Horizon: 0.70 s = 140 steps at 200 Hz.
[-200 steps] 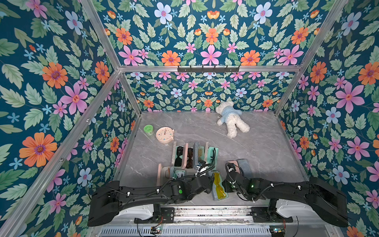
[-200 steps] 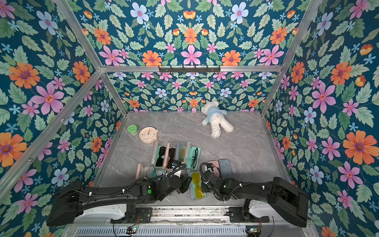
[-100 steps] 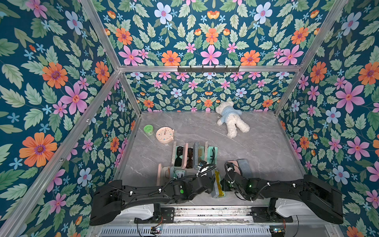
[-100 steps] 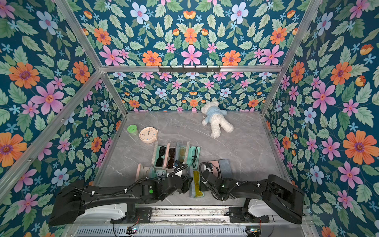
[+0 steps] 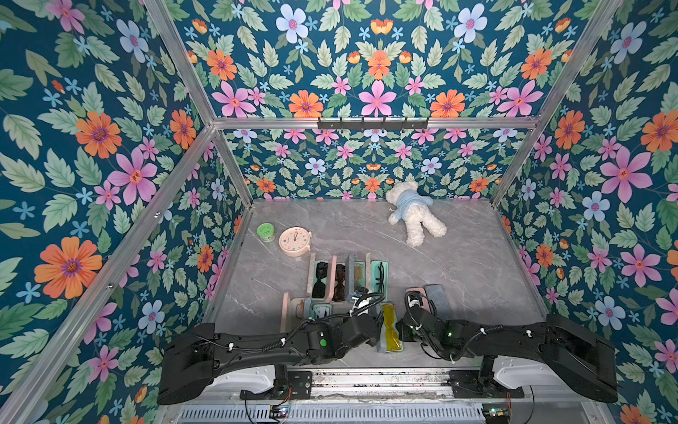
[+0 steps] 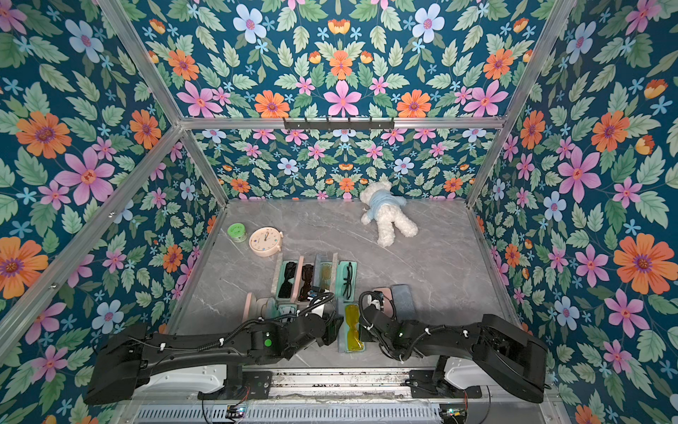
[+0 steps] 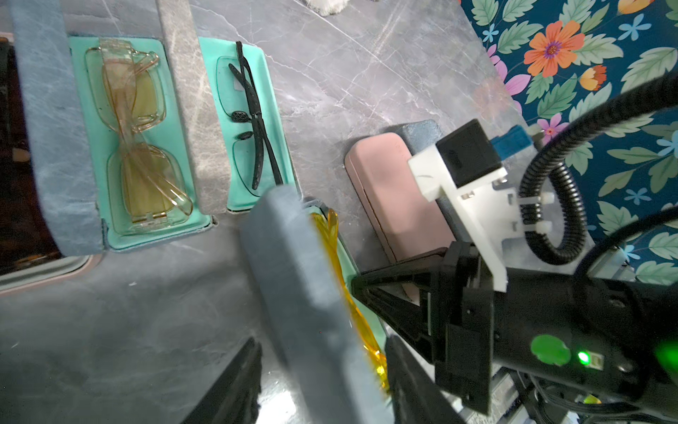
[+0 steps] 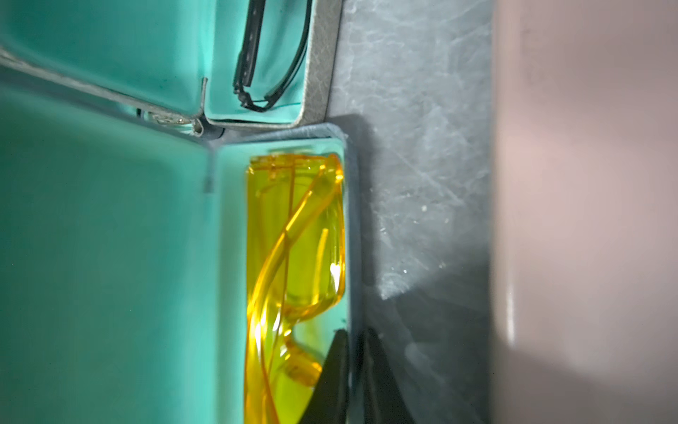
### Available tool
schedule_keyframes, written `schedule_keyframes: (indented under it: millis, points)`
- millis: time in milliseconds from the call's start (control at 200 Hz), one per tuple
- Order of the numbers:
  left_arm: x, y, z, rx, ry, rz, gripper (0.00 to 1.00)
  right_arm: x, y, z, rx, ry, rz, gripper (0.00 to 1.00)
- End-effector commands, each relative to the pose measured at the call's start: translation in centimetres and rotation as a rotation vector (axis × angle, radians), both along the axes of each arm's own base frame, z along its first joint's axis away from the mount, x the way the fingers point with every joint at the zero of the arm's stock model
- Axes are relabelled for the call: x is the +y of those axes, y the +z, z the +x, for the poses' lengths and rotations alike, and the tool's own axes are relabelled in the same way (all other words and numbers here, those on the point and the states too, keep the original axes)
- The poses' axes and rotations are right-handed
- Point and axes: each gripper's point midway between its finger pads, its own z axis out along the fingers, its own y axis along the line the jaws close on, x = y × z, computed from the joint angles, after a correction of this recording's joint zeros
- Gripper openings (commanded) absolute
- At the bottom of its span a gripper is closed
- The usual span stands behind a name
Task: Close the glasses case
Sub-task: Close the glasses case at the center of the board.
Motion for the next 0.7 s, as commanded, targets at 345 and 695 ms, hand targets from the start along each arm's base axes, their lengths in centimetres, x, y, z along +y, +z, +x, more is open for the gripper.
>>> schedule_keyframes:
  millis: [345,695]
  points:
    - [-0.3,0.0,0.3,-0.013,0.008,0.005,0.51,-1.0,0.3,-0.6,-0.001,0.003,-0.007,0.15]
    - [-1.0,-0.7,0.6,-0.001,0.009,0.04,0.43,-0.9,0.0,-0.8,0.004,0.021,-0.006,0.14]
